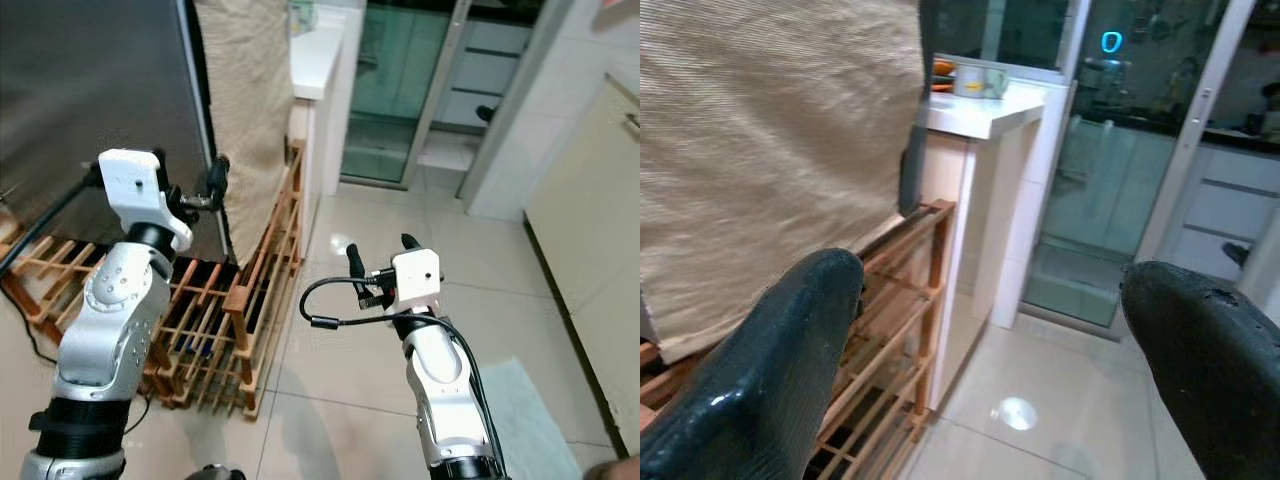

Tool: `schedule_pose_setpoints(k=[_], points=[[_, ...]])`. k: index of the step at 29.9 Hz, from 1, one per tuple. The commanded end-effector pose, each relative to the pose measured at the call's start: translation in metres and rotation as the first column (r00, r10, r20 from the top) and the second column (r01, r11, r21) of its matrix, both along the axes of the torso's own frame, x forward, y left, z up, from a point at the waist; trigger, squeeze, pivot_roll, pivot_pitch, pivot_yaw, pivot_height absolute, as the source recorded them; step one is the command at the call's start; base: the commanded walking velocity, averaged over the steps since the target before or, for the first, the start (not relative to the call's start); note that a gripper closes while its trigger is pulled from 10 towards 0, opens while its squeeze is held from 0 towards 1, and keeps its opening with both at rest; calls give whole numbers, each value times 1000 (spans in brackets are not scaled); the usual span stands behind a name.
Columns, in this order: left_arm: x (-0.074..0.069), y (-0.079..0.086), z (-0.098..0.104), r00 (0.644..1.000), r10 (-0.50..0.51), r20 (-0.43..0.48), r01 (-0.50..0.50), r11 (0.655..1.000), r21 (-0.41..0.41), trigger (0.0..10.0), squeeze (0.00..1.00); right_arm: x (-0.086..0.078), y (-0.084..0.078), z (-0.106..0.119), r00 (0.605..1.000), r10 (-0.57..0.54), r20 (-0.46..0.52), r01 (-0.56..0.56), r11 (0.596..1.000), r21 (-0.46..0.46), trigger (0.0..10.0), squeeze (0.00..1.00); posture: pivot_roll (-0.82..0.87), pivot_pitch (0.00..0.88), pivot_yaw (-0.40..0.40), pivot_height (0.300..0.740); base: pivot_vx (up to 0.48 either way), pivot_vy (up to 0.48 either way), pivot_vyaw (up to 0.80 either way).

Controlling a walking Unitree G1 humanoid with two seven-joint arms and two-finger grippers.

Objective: Restocking fridge

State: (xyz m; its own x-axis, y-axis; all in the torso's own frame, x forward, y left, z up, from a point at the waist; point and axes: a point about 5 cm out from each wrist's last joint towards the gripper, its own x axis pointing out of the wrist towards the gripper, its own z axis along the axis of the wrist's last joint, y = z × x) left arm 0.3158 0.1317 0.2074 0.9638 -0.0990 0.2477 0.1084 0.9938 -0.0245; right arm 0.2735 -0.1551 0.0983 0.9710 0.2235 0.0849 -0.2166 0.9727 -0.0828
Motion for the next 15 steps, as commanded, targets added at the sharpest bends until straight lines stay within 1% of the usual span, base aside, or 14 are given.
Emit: schedule_pose_setpoints(k=[1, 4, 5, 7, 9, 10, 11, 13, 15], points=[[6, 1, 2, 1000, 8, -14, -9, 1000, -24, 10000, 0, -2, -5, -3, 1000, -21, -21, 21, 1000, 7, 10000, 0, -62, 0, -10, 740, 0, 0, 0], [9, 1, 2, 1000, 6, -22, -7, 999, -40, 10000, 0, -3, -6, -5, 999, -24, -28, 24, 1000, 7, 10000, 0, -67, 0, -9, 740, 0, 0, 0], [13, 0, 1, 999, 7, -33, -8, 999, -42, 10000, 0, -4, -6, -7, 999, -25, -36, 25, 1000, 5, 10000, 0, -68, 0, -8, 740, 0, 0, 0], [14, 0, 1, 999, 6, -39, -8, 999, -46, 10000, 0, -5, -6, -8, 999, -24, -38, 24, 1000, 5, 10000, 0, -68, 0, -9, 740, 0, 0, 0], [20, -2, -2, 998, 7, -61, -10, 999, -52, 10000, 0, -5, -5, -9, 999, -22, -45, 22, 1000, 3, 10000, 0, -68, 0, -9, 740, 0, 0, 0], [20, -2, -2, 998, 7, -61, -10, 999, -52, 10000, 0, -5, -5, -9, 999, -22, -45, 22, 1000, 3, 10000, 0, -68, 0, -9, 740, 0, 0, 0], [23, -4, -3, 997, 8, -74, -12, 998, -58, 10000, 0, -4, -5, -10, 999, -22, -47, 22, 1000, 3, 10000, 0, -70, 0, -9, 740, 0, 0, 0], [25, -7, -4, 997, 2, -82, -7, 998, -61, 10000, 0, -4, -5, -10, 999, -21, -49, 21, 1000, 2, 10000, 0, -71, 0, -10, 740, 0, 0, 0], [26, -13, -6, 996, -13, -87, 7, 998, -60, 10000, 0, -4, -5, -10, 998, -21, -51, 21, 1000, 1, 10000, 0, -73, 0, -10, 740, 0, 0, 0]])
